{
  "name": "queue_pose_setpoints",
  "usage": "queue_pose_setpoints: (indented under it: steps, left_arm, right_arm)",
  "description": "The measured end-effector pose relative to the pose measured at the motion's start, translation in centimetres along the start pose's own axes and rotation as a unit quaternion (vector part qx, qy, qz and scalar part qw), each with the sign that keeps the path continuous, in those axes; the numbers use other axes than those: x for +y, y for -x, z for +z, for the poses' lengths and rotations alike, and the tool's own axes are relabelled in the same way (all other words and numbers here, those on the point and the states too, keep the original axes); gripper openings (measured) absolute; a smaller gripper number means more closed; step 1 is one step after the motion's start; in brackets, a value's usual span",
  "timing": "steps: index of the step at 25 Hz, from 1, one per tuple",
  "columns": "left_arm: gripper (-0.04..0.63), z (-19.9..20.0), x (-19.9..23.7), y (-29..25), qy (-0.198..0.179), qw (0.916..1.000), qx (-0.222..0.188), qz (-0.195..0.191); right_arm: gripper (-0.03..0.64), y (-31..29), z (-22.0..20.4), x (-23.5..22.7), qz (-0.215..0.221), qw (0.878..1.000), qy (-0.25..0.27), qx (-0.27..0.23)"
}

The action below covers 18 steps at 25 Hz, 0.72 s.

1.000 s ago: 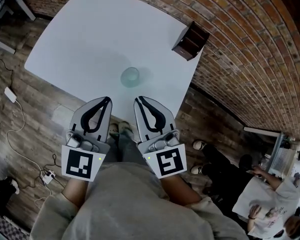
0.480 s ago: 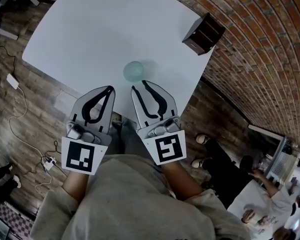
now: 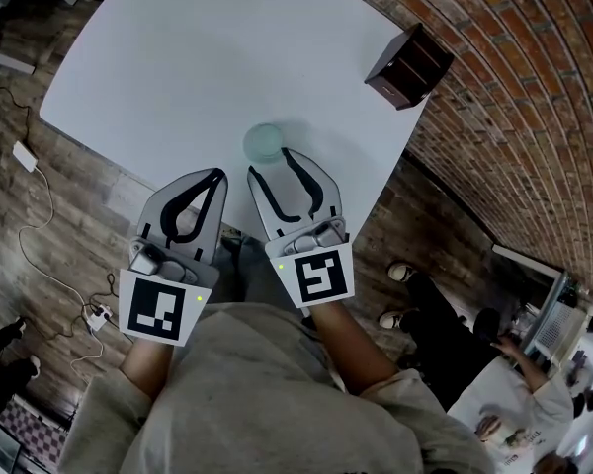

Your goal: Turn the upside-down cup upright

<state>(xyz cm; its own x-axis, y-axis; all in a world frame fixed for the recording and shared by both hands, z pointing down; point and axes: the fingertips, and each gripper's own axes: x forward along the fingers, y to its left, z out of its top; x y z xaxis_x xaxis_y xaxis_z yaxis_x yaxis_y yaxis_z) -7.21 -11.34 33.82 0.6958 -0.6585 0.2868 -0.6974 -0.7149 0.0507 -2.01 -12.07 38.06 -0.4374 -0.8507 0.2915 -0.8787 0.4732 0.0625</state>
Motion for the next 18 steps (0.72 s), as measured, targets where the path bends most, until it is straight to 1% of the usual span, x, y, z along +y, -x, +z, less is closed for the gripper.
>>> queue_pose_setpoints:
  steps: [9, 18]
  left_arm:
    - [0.009, -0.7, 0.3, -0.7, 0.008, 0.9999, 0.010, -0.006]
    - [0.009, -0.9, 0.7, -1.0, 0.012, 0.9998, 0.013, -0.004]
  right_arm:
    - [0.213, -1.7, -2.5, -0.9, -0.013, 1.000, -0.011, 0.023]
    - [0.256, -2.7, -3.3, -1.6, -0.018, 0.999, -0.014, 0.037]
